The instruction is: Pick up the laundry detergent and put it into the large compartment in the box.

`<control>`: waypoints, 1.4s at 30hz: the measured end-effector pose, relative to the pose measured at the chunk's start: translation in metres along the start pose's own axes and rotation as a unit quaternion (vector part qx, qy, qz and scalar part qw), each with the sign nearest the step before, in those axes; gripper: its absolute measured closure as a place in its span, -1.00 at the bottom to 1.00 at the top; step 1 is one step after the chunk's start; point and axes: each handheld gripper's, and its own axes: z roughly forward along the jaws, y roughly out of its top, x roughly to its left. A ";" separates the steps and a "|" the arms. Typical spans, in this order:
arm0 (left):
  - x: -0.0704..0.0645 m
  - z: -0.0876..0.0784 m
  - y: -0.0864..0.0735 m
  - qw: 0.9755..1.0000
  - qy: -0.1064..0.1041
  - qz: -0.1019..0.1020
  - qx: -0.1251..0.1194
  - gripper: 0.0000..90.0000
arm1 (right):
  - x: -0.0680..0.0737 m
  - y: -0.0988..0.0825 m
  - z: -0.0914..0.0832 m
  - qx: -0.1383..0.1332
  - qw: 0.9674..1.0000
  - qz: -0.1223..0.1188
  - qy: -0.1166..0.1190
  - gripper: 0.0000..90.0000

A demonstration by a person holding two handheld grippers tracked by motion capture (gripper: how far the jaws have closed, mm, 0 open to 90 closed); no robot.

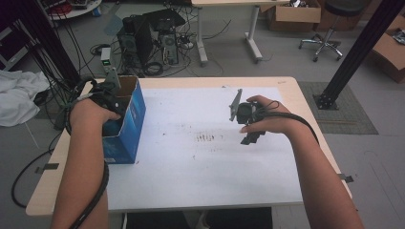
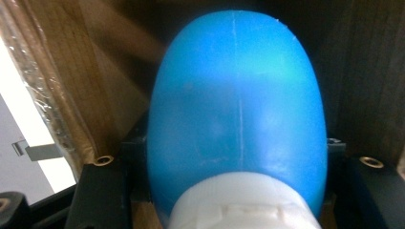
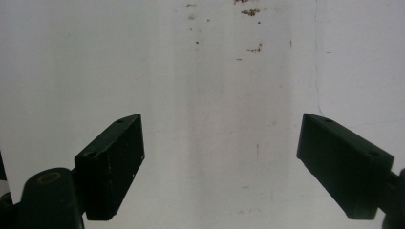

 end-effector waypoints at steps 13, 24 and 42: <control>-0.003 -0.008 -0.003 1.000 0.011 0.002 -0.008 -0.32 | 0.001 0.005 0.003 -0.002 1.000 -0.004 0.001 -0.63; -0.007 -0.027 -0.007 0.999 0.028 0.016 -0.017 -0.36 | 0.001 0.005 0.002 -0.005 1.000 -0.003 0.002 -0.63; -0.008 -0.066 -0.017 0.998 0.029 0.035 -0.050 -0.54 | 0.002 0.002 -0.013 0.009 1.000 -0.001 -0.002 -0.63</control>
